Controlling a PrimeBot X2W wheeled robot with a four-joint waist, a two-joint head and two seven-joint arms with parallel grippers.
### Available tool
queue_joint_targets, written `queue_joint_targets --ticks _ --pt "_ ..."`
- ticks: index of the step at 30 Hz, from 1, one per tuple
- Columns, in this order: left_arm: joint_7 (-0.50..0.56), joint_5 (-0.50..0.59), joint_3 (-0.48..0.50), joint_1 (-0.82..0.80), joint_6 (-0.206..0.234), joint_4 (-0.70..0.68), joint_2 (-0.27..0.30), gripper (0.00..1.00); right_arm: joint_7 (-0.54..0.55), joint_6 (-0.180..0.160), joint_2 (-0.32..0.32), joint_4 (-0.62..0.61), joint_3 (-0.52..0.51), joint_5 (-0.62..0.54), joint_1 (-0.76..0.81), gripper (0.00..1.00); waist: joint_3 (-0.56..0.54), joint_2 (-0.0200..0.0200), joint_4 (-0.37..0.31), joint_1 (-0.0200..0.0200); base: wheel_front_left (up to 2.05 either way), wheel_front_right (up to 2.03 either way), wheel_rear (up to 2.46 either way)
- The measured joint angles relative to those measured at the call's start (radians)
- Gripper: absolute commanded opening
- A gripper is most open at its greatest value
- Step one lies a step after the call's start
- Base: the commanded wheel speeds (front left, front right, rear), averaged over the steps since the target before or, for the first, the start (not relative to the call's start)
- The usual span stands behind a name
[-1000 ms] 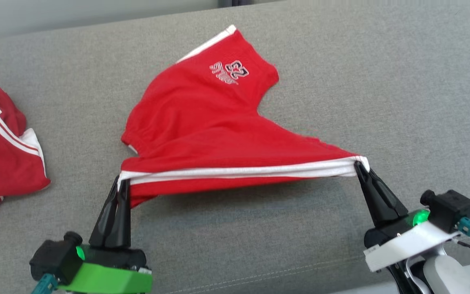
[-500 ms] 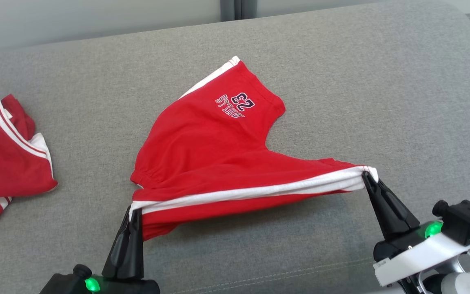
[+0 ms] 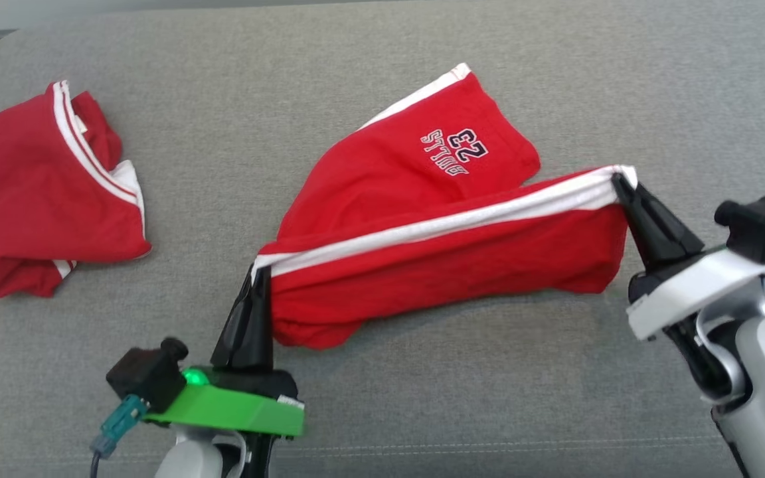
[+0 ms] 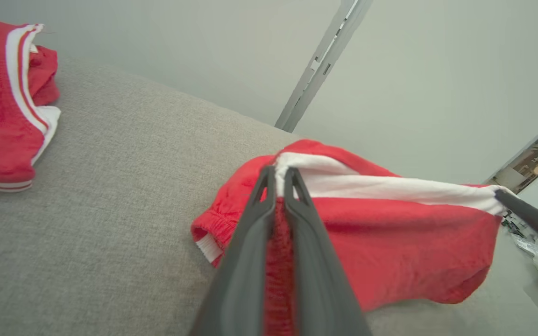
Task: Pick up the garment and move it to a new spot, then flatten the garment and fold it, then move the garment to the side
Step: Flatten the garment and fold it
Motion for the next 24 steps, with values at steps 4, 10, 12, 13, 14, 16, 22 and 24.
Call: queue_joint_targets --ticks 4,10,12,13,14,16,22,24 --pt "0.0 -0.072 -0.076 -0.114 0.045 0.065 0.0 0.0 0.031 0.0 -0.04 0.076 0.018 0.008 -0.121 0.0 0.021 0.0 0.049 0.0 0.0 0.0 0.0" --pt "0.0 -0.165 -0.153 -0.284 0.117 0.185 0.0 0.0 0.07 0.0 -0.084 0.222 0.091 0.013 -0.328 0.0 0.065 0.0 0.111 0.0 0.0 0.0 0.0" --pt "-0.001 -0.199 -0.173 -0.331 0.136 0.221 0.0 0.0 0.083 0.0 -0.092 0.278 0.121 0.02 -0.398 0.0 0.084 0.0 0.125 0.0001 0.0 0.0 0.0" --pt "-0.001 -0.219 -0.18 -0.351 0.145 0.236 0.0 0.0 0.09 0.0 -0.098 0.308 0.133 0.021 -0.431 0.0 0.093 0.0 0.132 0.0001 0.0 0.0 0.0" --pt "-0.001 -0.233 -0.193 -0.371 0.153 0.25 0.0 0.0 0.094 0.0 -0.104 0.335 0.146 0.022 -0.464 0.0 0.103 0.0 0.139 0.0001 0.0 0.0 0.0" --pt "-0.001 -0.256 -0.217 -0.409 0.168 0.271 -0.001 0.0 0.101 0.0 -0.115 0.388 0.168 0.028 -0.525 0.0 0.121 0.0 0.153 0.0001 0.0 0.0 0.0" --pt "-0.001 -0.317 -0.276 -0.501 0.227 0.284 -0.001 0.0 0.123 0.0 -0.139 0.523 0.244 0.056 -0.679 0.0 0.176 0.0 0.191 0.0002 0.0 0.0 0.0" --pt "-0.001 -0.338 -0.301 -0.526 0.245 0.295 -0.001 0.0 0.131 0.0 -0.144 0.566 0.275 0.063 -0.72 0.0 0.193 0.0 0.203 0.0002 0.0 0.0 0.0"
